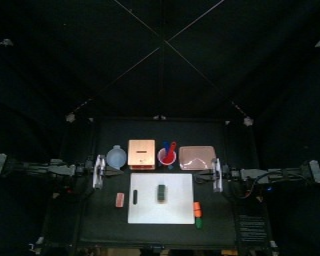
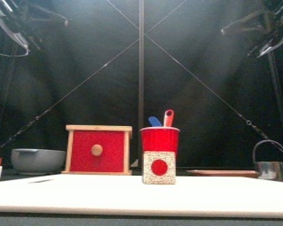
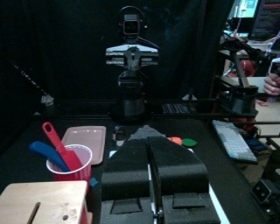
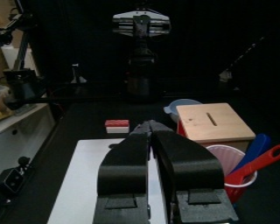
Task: Cut the sushi into 4 pieces with the knife
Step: Pick up the knife at its handle with right hand
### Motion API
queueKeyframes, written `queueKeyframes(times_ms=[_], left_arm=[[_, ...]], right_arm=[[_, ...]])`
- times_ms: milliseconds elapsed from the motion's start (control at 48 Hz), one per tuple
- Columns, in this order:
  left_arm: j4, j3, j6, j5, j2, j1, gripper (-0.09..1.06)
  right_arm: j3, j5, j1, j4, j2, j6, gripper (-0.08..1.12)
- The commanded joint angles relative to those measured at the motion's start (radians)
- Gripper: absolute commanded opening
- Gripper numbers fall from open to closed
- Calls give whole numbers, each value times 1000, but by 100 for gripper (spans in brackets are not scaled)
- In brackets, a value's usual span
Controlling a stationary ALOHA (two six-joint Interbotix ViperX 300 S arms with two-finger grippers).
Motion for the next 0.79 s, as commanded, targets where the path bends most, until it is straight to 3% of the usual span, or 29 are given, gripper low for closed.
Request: queueKeyframes(times_ms=[21, 229, 479, 604, 792], left_arm=[[-5, -8, -5, -40, 44, 2, -7], [-5, -14, -3, -94, 97, 0, 5], [-6, -14, -5, -103, 130, 0, 17], [-5, -14, -3, -103, 132, 2, 20], [-5, -11, -3, -103, 132, 5, 21]], right_arm=[[-46, 6, -28, 44, 35, 20, 1], [-236, 239, -212, 210, 175, 35, 10], [-511, 617, -457, 245, 359, 28, 14], [-612, 735, -538, 245, 445, 18, 29], [-738, 850, -588, 255, 581, 15, 60]])
